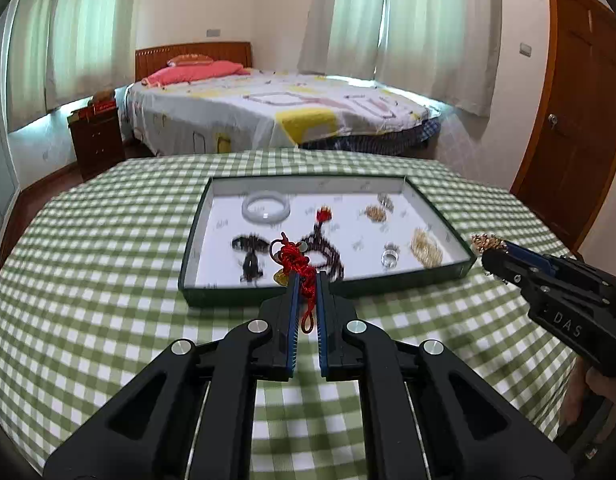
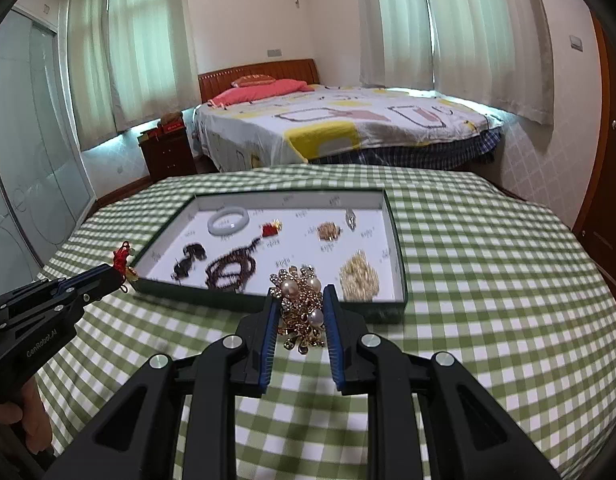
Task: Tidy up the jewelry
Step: 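Carry the pearl brooch with the right tool while the left tool carries the tassel over the tray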
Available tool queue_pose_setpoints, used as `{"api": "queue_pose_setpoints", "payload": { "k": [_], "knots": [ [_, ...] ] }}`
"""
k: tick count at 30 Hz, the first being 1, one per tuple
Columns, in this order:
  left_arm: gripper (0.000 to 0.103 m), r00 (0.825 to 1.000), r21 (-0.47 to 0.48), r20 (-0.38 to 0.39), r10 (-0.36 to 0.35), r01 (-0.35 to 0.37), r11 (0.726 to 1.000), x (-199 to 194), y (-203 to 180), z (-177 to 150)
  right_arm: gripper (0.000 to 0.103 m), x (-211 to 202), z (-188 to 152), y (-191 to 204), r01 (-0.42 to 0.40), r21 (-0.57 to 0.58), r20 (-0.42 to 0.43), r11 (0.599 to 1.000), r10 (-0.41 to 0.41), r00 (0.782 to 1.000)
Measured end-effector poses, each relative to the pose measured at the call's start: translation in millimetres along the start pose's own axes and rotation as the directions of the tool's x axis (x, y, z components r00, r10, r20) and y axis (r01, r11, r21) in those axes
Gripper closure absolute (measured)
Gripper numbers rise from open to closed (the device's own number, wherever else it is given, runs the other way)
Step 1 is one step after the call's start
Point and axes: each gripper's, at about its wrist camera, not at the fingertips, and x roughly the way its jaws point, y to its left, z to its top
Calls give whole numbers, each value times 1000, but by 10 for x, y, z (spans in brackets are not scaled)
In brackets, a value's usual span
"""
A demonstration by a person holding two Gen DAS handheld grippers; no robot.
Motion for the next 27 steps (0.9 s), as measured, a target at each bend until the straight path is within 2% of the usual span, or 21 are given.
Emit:
{"api": "queue_pose_setpoints", "payload": {
  "k": [10,21,27],
  "knots": [
    [95,999,7,51,-14,14,1000,108,8,355,80,73,385,94,-28,-24,62,999,30,998],
    [95,996,-1,94,-4,4,1000,460,93,780,80,363,866,160,-31,-52,127,998,37,991],
    [95,993,-2,122,5,-5,1000,669,116,939,80,557,987,145,-25,-47,144,999,32,989]
  ]
}}
